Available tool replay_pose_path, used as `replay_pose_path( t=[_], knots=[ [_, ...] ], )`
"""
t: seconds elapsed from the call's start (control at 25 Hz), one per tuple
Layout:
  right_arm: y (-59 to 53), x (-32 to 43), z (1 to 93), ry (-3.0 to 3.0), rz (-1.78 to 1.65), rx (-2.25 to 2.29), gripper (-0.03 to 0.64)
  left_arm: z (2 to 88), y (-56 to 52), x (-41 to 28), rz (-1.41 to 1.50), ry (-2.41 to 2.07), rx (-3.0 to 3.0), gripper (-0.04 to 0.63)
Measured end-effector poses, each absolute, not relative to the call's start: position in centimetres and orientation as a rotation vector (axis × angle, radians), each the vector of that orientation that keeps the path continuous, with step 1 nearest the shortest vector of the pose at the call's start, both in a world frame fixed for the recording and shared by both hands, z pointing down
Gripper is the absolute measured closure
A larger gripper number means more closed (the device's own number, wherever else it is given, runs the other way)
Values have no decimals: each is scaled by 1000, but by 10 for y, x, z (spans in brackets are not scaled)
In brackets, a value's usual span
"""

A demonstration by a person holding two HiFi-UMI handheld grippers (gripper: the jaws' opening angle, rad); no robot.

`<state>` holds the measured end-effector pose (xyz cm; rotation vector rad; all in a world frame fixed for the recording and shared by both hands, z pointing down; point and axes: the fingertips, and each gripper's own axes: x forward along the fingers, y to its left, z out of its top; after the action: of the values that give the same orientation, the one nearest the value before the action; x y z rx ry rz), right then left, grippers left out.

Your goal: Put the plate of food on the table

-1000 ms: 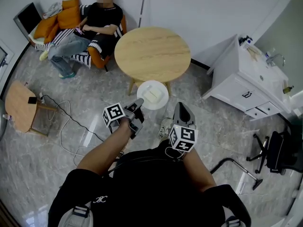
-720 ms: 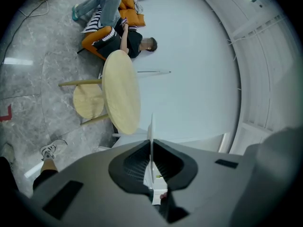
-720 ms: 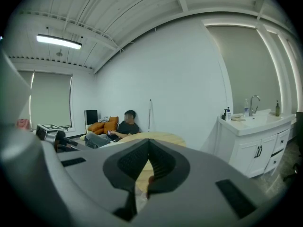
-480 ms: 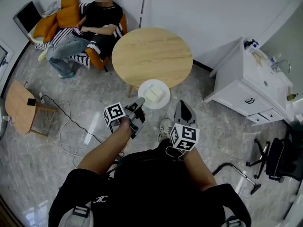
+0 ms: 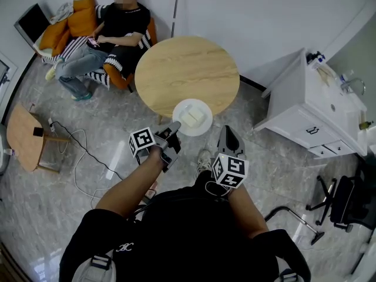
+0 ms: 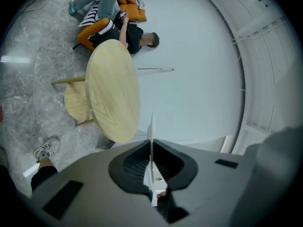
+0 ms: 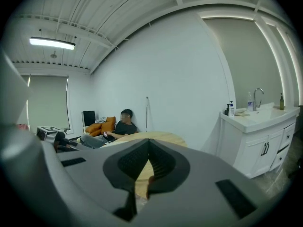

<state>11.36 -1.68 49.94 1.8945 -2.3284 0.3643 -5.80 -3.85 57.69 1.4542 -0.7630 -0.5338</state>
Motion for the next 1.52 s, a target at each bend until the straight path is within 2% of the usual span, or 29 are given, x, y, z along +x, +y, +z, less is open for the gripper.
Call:
replay_pose_path(
  t=[1.52],
  knots=[
    [-188, 175, 507, -2446, 434, 1626, 609, 560, -191, 18, -642, -861, 1418, 571]
  ],
)
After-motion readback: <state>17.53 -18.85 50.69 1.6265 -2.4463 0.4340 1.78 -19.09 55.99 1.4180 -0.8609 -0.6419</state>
